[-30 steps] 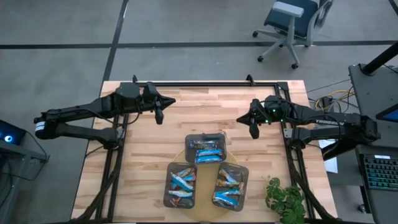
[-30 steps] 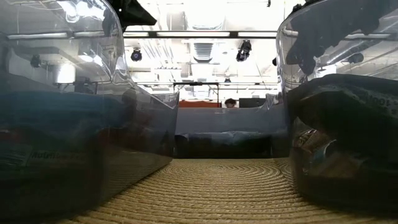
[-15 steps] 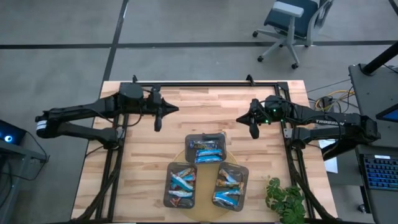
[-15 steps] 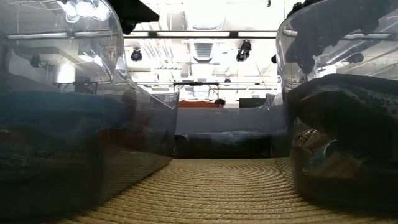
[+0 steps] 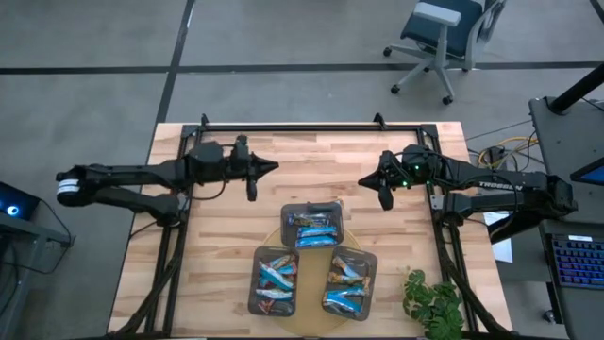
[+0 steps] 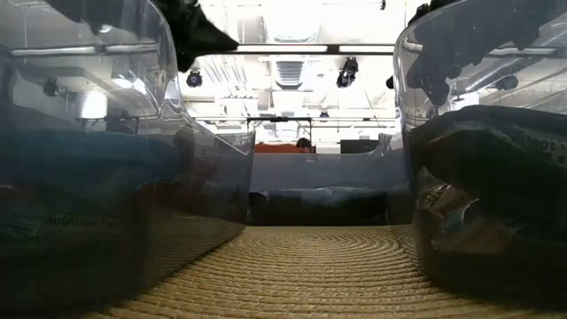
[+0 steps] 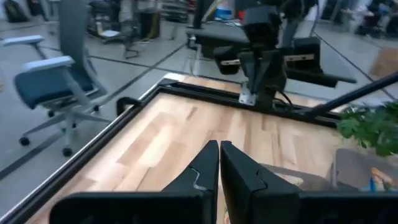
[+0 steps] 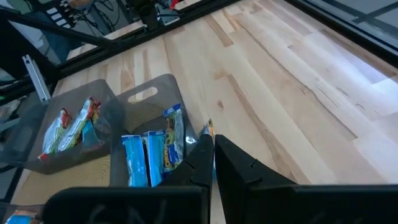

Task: Pick and place Granola Bars by type
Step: Put the yellow granola bar into the bottom right black bin

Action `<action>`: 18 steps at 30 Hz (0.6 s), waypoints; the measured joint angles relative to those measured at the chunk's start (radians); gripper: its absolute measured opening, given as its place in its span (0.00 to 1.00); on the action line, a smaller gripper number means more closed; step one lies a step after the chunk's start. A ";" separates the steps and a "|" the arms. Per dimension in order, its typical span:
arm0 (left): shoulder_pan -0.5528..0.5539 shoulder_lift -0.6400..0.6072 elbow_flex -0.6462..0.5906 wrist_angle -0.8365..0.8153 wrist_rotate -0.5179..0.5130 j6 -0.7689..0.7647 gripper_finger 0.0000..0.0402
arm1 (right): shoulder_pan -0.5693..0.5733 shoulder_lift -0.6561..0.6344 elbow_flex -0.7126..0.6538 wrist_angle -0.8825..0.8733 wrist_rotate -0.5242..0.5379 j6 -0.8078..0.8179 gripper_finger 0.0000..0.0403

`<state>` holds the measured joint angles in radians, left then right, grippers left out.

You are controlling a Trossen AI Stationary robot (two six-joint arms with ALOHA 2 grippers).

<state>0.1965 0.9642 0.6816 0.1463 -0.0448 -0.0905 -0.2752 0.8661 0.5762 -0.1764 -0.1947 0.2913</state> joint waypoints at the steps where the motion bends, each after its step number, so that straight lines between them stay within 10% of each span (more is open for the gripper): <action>1: -0.010 -0.018 -0.019 0.004 -0.026 -0.011 0.00 | 0.000 0.000 0.000 0.001 0.000 0.000 0.02; 18: -0.087 -0.341 -0.229 0.019 -0.139 -0.053 0.00 | 0.000 0.002 0.000 0.004 0.007 -0.003 0.02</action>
<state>0.1097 0.6229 0.4528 0.1657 -0.1840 -0.1439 -0.2756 0.8677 0.5762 -0.1726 -0.1878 0.2887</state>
